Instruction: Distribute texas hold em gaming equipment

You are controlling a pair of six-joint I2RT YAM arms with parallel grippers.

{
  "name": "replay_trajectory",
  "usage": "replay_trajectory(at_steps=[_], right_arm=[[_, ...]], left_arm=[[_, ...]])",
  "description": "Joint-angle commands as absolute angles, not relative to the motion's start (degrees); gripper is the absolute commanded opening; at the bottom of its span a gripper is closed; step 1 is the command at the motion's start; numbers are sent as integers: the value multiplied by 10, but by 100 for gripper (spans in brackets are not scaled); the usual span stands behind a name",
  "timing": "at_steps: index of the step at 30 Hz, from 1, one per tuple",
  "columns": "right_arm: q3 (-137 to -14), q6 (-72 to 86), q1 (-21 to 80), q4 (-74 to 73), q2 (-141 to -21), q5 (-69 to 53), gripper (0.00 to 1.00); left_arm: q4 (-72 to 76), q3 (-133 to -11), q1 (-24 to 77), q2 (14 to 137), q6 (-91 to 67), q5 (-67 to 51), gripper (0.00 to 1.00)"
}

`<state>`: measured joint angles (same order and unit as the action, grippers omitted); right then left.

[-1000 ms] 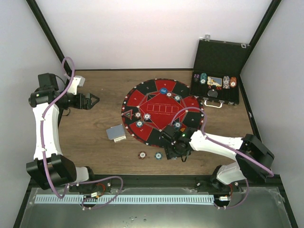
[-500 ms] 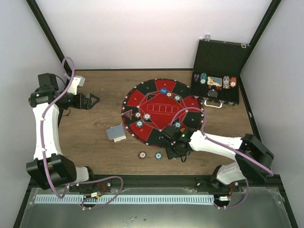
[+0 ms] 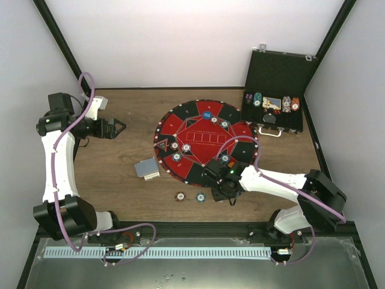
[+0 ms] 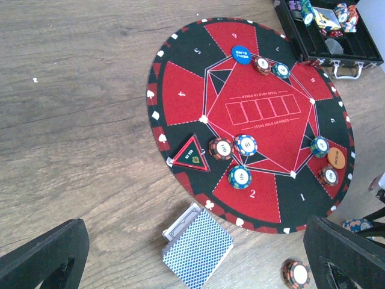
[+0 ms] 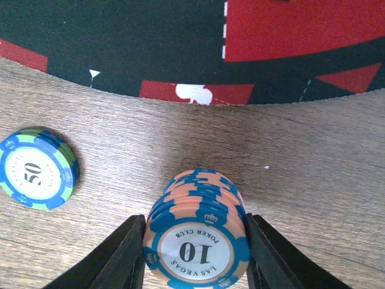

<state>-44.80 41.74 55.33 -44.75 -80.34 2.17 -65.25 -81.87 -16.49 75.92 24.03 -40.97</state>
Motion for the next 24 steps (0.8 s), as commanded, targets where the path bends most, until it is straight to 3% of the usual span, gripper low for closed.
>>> replay_trajectory(at_steps=[1,16,24], right_arm=[[-449,425,558,-459,-798,36,35],[-633,385,548,-590,-806,124,32],[-797,257,416,-554,-900,129,32]], left_arm=[[-654,-829,-167,756,246,-412,100],[-652,-828,-167,758,243,-414,100],[-651,-827,-168,759,241,-415,100]])
